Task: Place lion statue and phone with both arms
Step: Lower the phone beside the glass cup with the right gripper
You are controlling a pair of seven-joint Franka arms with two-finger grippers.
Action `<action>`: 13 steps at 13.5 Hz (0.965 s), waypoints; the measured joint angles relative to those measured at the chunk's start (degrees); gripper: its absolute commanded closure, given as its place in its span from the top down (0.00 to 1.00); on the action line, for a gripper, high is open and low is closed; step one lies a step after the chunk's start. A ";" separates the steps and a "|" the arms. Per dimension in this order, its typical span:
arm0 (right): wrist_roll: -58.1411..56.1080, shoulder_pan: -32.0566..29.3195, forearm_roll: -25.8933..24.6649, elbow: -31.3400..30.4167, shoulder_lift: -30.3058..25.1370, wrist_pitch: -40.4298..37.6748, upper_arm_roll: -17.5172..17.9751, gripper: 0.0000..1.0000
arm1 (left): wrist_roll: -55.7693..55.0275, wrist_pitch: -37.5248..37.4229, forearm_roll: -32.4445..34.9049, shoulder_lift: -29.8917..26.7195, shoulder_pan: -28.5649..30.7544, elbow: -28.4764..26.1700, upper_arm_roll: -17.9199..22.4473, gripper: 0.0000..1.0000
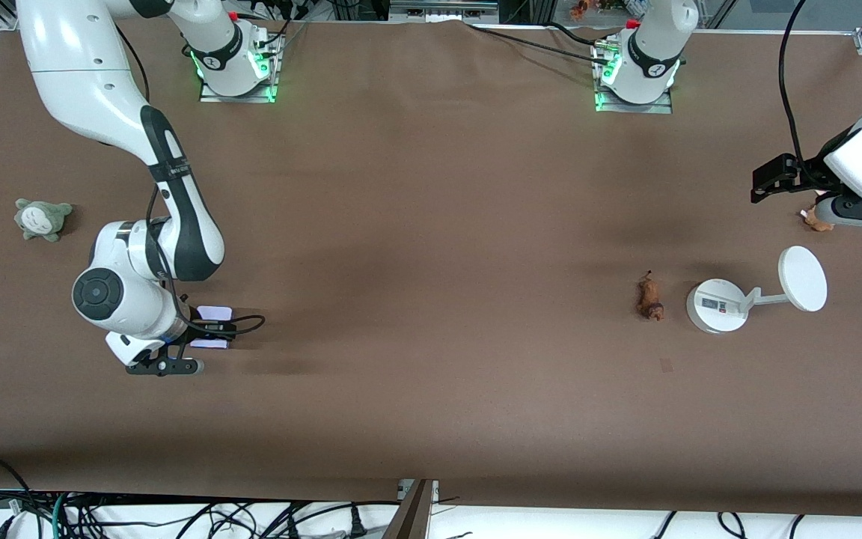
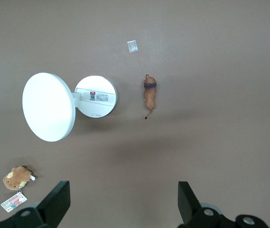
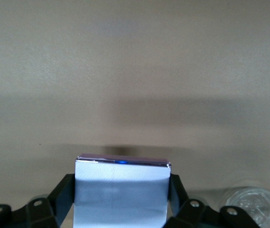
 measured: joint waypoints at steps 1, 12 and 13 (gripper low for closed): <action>0.00 0.00 0.00 -0.02 0.14 0.00 0.01 0.00 | -0.01 0.00 0.00 0.00 0.00 0.00 0.00 1.00; -1.48 -0.38 0.00 -5.33 0.80 4.67 -0.03 0.00 | -0.02 0.00 -0.01 0.00 0.00 0.01 0.00 1.00; -1.49 -0.38 0.00 -5.36 0.79 4.68 -0.03 0.00 | -0.02 0.00 -0.01 0.00 0.00 0.01 0.00 1.00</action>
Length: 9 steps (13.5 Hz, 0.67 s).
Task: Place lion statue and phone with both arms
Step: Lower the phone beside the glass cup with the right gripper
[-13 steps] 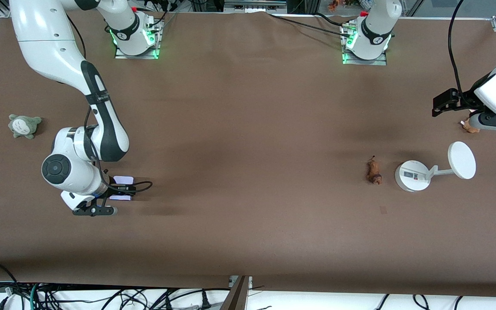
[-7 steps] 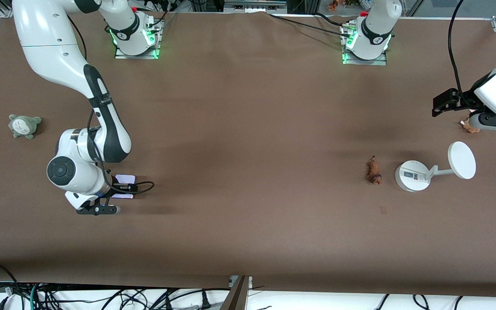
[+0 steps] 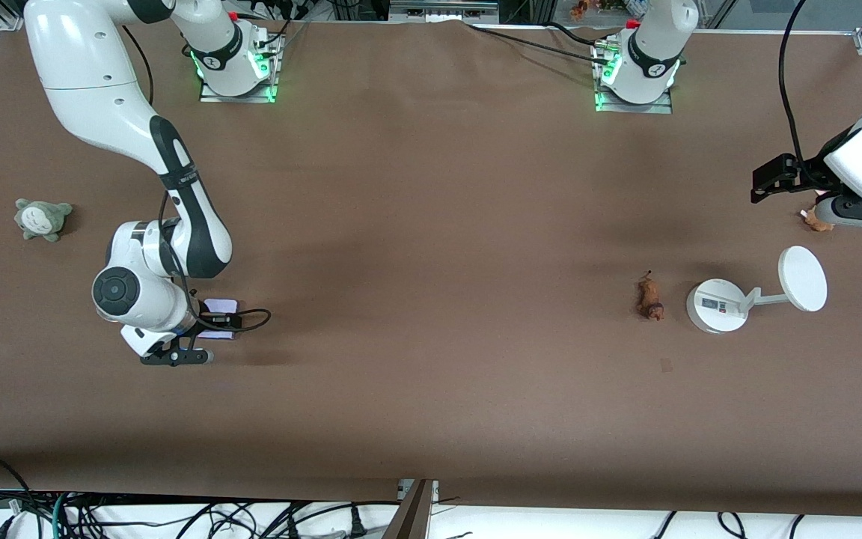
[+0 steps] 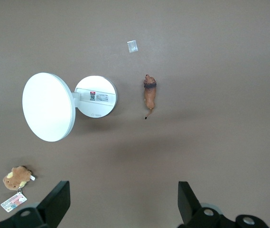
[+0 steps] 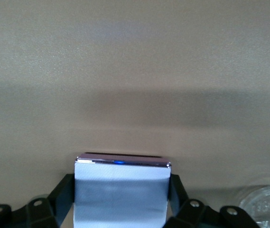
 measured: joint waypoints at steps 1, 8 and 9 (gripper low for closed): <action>0.00 0.00 0.00 -0.08 -0.03 0.01 0.00 0.00 | 0.00 0.00 0.00 0.00 0.00 0.00 0.00 1.00; -0.09 -0.02 0.00 -0.69 -0.36 0.07 0.00 0.00 | 0.00 0.00 0.00 0.00 0.00 0.00 0.00 1.00; -0.15 -0.03 0.00 -0.76 -0.40 0.07 0.00 0.00 | 0.00 0.00 0.00 0.00 0.00 0.00 0.00 1.00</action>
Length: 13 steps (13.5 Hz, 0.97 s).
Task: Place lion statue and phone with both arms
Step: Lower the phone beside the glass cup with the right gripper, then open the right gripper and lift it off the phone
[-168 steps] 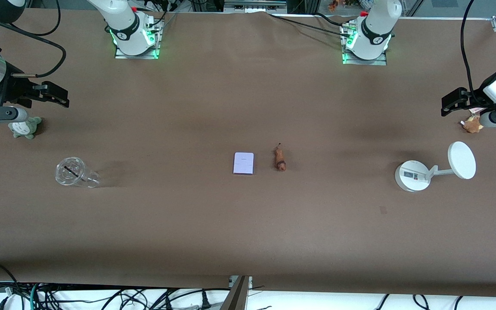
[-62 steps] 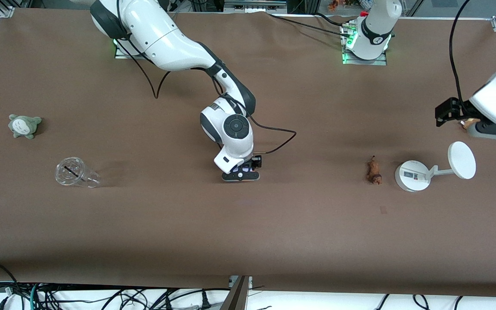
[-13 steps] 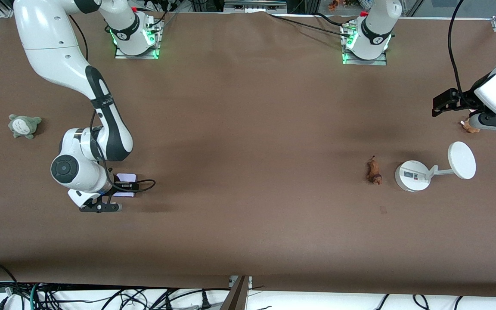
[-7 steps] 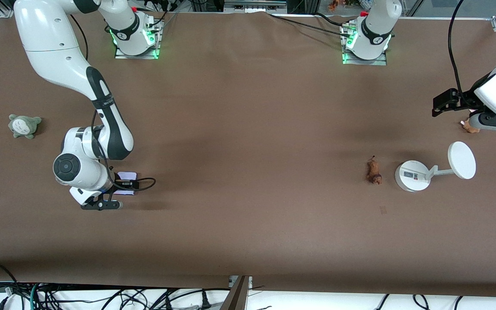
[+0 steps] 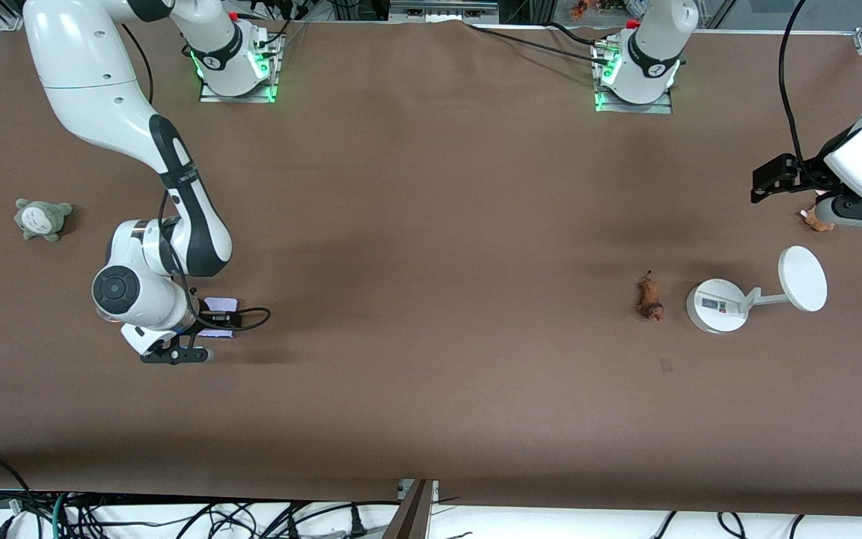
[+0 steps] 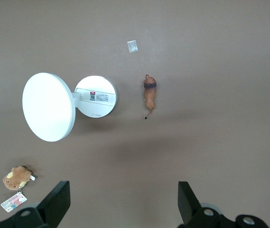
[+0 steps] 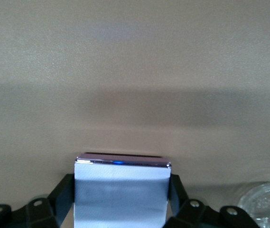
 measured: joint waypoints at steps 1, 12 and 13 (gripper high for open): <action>-0.07 -0.01 0.00 -0.03 -0.02 0.00 0.00 0.00 | 0.00 0.00 0.00 0.00 0.00 0.00 0.00 1.00; -0.51 -0.22 0.00 -0.29 -1.12 -0.28 -0.03 0.99 | 0.00 0.00 0.00 0.00 0.00 0.01 0.00 1.00; -0.52 -0.23 0.00 -0.26 -2.14 -1.31 -0.04 0.99 | 0.00 0.00 0.00 0.00 0.00 0.01 0.00 1.00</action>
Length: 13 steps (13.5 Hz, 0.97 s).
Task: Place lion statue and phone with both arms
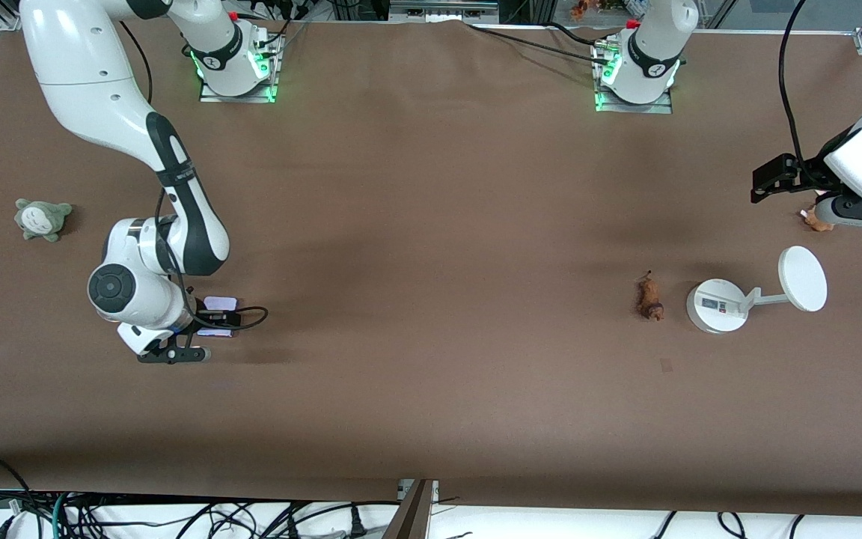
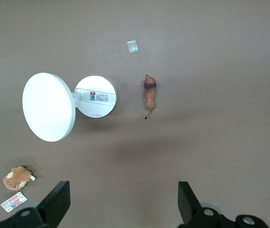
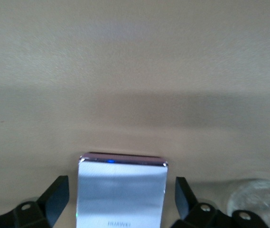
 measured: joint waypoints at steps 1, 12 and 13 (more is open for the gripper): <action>-0.01 0.00 0.00 0.10 -1.46 -1.94 0.00 0.99 | 0.00 0.00 0.00 0.00 0.00 0.00 0.00 1.00; -0.09 -0.07 -0.01 16.81 -18.80 -42.76 -1.67 0.99 | 0.00 -0.05 0.00 0.00 0.00 0.03 0.00 1.00; -0.17 -0.11 -0.01 17.74 -19.88 -44.14 -1.95 0.99 | 0.00 -0.07 0.00 0.00 0.00 0.03 0.00 1.00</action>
